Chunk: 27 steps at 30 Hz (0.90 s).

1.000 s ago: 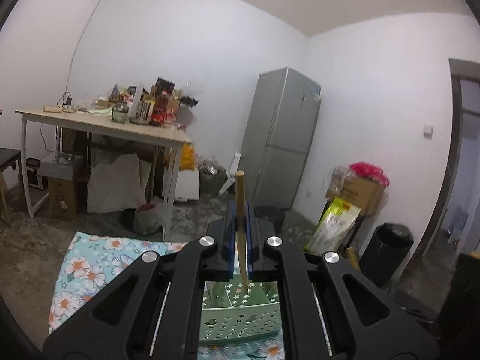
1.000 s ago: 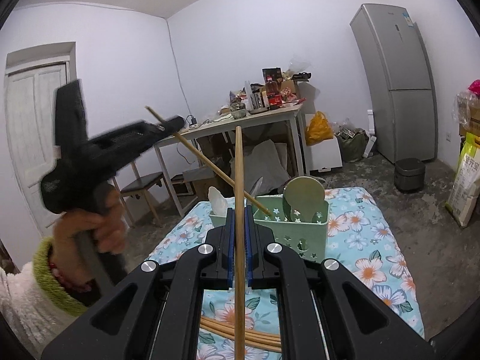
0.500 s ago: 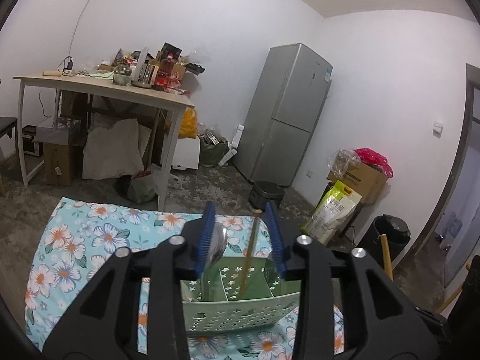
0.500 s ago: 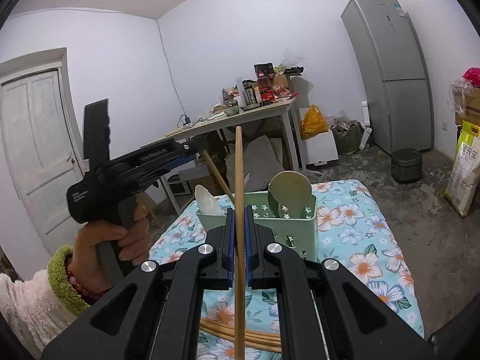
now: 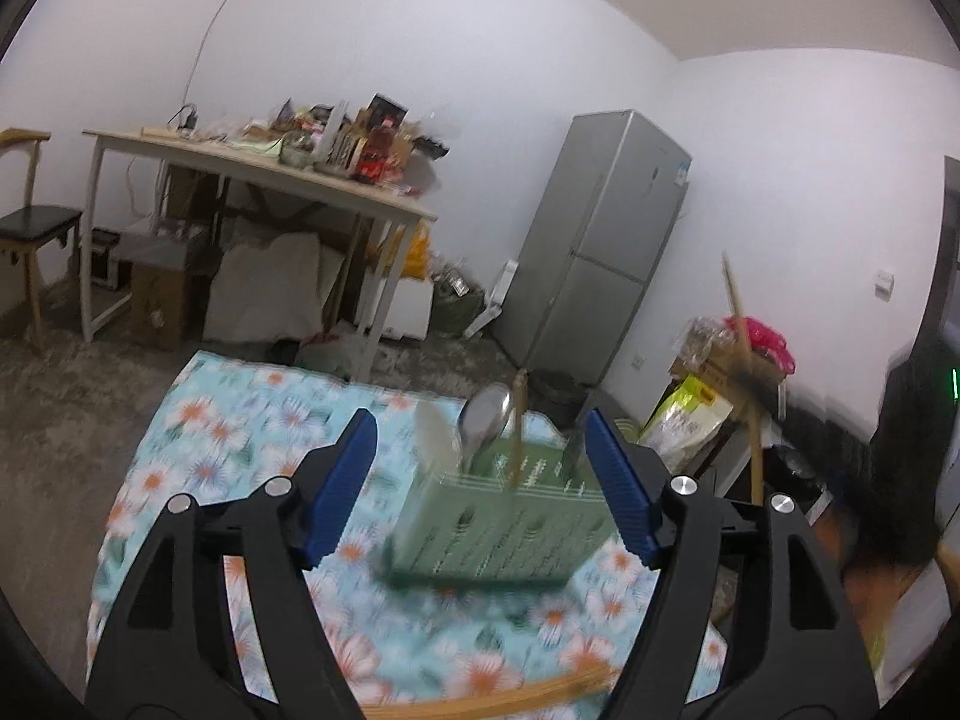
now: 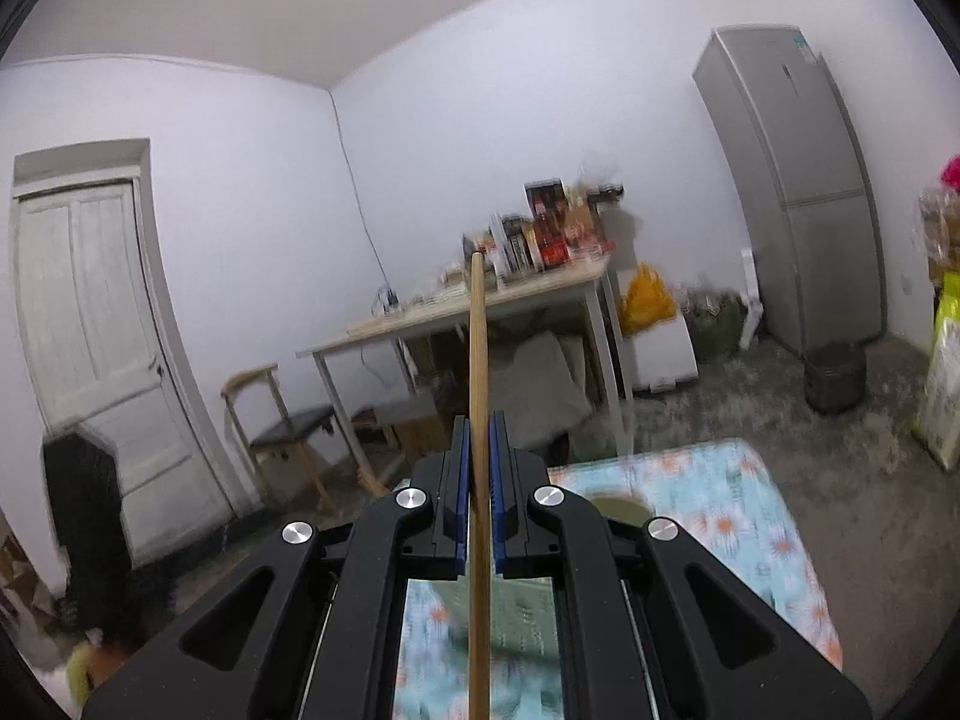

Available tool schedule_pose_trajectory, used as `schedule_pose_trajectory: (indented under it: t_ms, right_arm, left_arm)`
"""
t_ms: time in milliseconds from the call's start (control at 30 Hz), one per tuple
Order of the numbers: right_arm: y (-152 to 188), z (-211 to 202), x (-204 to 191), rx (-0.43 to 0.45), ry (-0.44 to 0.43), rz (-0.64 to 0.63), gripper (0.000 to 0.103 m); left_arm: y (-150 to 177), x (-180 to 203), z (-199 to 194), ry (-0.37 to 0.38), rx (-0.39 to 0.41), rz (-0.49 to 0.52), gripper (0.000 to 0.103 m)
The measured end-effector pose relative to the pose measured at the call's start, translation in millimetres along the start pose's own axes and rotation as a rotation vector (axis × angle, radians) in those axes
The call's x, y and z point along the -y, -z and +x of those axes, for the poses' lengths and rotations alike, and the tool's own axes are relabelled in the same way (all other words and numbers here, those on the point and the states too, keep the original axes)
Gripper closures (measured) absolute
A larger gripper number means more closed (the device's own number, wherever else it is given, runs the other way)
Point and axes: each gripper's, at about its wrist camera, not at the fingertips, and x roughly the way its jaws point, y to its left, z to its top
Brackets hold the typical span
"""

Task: Organize utensils
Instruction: 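Lower the right gripper's chopstick into the holder and open the right gripper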

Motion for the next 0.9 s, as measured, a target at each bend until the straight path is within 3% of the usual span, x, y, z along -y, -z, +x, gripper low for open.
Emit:
schedule_pose_trajectory:
  t_ms: [200, 367, 567, 900]
  right_arm:
    - [-25.4, 37.0, -9.7, 0.095, -0.005, -0.033, 0.097]
    - [-33.6, 69.7, -15.2, 0.155, 0.026, -0.037, 0.097]
    - [-26.0, 106.6, -15.4, 0.196, 0.111, -0.053, 0.097]
    - [6.7, 148.2, -19.8, 0.149, 0.218, -0.129, 0.097]
  left_arm:
    - [41.3, -28.9, -12.7, -0.036, -0.126, -0.035, 0.034]
    - [57.8, -56.6, -20.0, -0.074, -0.173, -0.093, 0.034]
    - [60.6, -73.1, -25.1, -0.100, -0.176, -0.112, 0.034]
    - [60.8, -91.7, -24.6, -0.110, -0.169, -0.142, 0.034]
